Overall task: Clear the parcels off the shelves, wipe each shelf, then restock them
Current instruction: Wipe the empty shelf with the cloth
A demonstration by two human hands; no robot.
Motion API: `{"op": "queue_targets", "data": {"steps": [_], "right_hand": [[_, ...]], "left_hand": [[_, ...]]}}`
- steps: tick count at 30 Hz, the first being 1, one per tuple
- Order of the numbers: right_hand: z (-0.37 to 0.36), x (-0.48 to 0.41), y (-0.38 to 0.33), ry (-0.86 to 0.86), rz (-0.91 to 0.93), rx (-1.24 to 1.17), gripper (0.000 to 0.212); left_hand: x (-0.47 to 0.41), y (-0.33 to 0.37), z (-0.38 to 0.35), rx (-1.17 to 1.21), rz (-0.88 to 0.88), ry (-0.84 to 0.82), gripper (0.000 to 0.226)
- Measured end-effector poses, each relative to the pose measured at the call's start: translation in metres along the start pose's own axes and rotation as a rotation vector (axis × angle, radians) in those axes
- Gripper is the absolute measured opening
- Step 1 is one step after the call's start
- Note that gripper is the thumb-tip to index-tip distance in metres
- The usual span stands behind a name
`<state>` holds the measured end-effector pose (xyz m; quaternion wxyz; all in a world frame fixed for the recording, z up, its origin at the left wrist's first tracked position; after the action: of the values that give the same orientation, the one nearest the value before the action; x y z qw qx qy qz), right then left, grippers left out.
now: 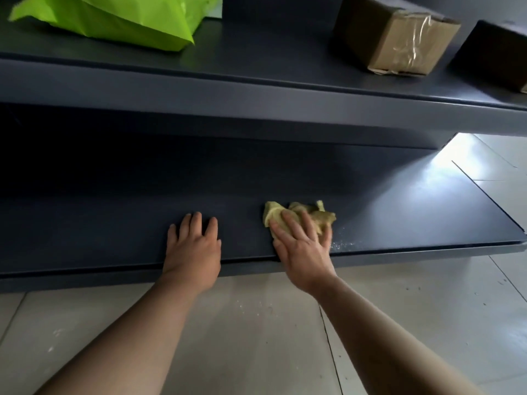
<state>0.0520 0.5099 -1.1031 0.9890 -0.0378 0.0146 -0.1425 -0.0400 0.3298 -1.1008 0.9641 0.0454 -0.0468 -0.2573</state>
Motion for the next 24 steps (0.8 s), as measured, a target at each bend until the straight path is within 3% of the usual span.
{"op": "queue_targets", "data": {"steps": [7, 10, 16, 19, 24], "right_hand": [[0.003, 0.012, 0.1, 0.005, -0.203, -0.07, 0.048], [0.001, 0.012, 0.099, -0.014, -0.261, -0.087, 0.049], [-0.005, 0.001, 0.005, -0.043, 0.101, -0.079, 0.054], [0.002, -0.013, 0.014, -0.047, 0.21, -0.061, 0.053], [0.005, -0.041, 0.092, -0.101, -0.048, -0.05, 0.053]], "left_hand": [[-0.002, 0.038, -0.008, 0.013, -0.034, 0.028, 0.049], [-0.002, 0.04, -0.01, -0.011, -0.012, 0.04, 0.049], [-0.004, 0.045, -0.009, -0.025, 0.024, 0.018, 0.051], [-0.007, 0.043, -0.005, -0.017, 0.03, 0.018, 0.052], [-0.017, 0.046, 0.0, -0.054, 0.004, 0.001, 0.051]]}}
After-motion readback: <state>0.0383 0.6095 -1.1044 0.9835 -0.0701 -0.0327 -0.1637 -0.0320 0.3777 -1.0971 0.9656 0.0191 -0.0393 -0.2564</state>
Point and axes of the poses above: each hand's wrist, its own x-axis away from the middle knuckle, its own z-axis out of the back of the hand, y = z × x, the point moved 8 cm from there along -x, towards the middle knuckle
